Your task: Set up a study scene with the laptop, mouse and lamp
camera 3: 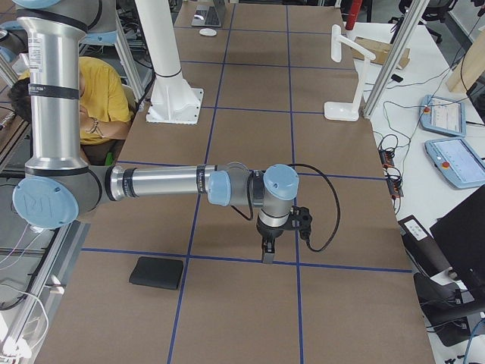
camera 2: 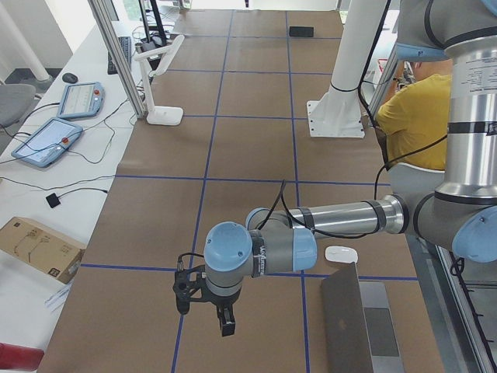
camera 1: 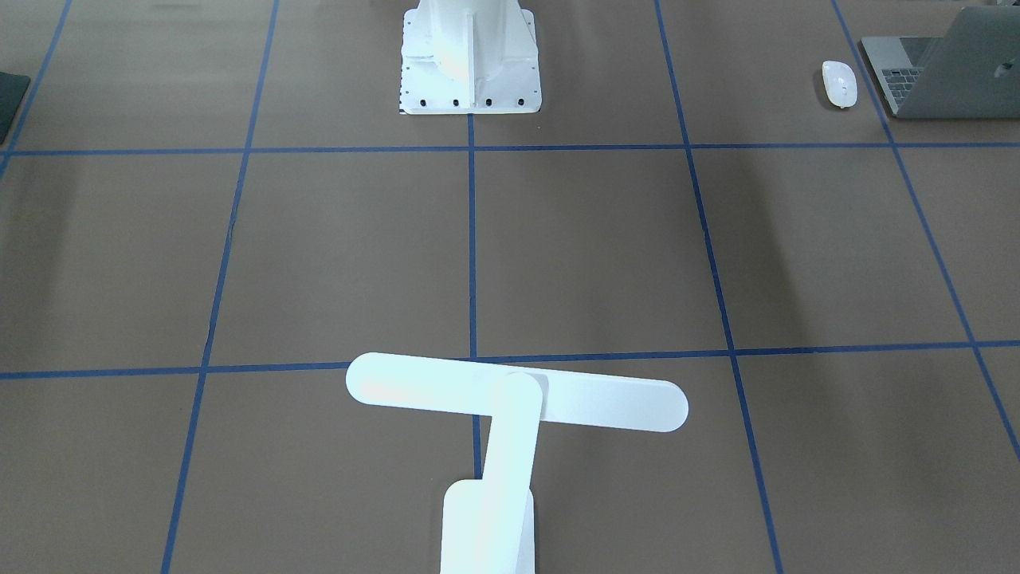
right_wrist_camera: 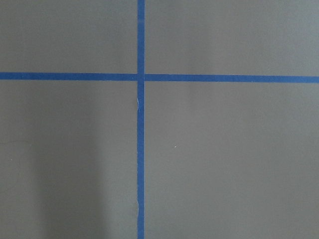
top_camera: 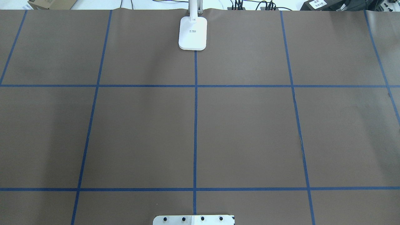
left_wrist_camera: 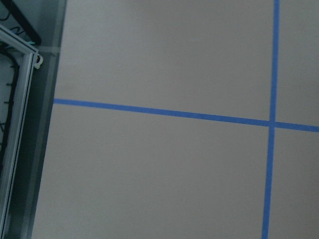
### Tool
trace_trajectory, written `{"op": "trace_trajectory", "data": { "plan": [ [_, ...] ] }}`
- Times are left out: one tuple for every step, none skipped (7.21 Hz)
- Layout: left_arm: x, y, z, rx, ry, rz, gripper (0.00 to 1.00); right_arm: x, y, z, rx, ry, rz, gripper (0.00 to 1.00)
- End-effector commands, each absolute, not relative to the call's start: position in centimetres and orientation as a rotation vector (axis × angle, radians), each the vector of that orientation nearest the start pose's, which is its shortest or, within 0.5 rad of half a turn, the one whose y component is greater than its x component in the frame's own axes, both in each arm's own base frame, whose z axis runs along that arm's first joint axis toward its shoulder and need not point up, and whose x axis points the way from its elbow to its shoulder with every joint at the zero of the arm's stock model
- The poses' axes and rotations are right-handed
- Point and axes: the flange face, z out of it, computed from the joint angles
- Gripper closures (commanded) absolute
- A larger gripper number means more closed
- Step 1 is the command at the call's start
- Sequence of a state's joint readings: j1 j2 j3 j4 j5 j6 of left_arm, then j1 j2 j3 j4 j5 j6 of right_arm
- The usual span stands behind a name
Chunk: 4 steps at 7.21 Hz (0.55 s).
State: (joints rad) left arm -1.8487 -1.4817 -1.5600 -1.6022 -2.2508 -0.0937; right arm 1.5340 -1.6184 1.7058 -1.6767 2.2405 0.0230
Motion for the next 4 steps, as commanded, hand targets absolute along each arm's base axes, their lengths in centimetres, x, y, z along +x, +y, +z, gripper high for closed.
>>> {"op": "trace_trajectory", "data": {
  "plan": [
    [-22.5, -31.8, 74.5, -0.117, 0.715, -0.644, 0.01, 5.4, -47.0, 63.4, -0.041, -0.668, -0.006, 0.0],
    [-22.4, -26.8, 75.0, -0.185, 0.729, -0.768, 0.01, 5.4, -46.9, 63.5, -0.042, -0.668, -0.006, 0.0],
    [-21.8, -21.3, 74.6, -0.213, 0.739, -0.9, 0.01, 5.4, -46.9, 63.6, -0.045, -0.668, -0.005, 0.0],
    [-19.8, -15.9, 73.7, -0.255, 0.747, -1.023, 0.0, 5.4, -46.9, 63.6, -0.044, -0.668, -0.005, 0.0]
  ]
}}
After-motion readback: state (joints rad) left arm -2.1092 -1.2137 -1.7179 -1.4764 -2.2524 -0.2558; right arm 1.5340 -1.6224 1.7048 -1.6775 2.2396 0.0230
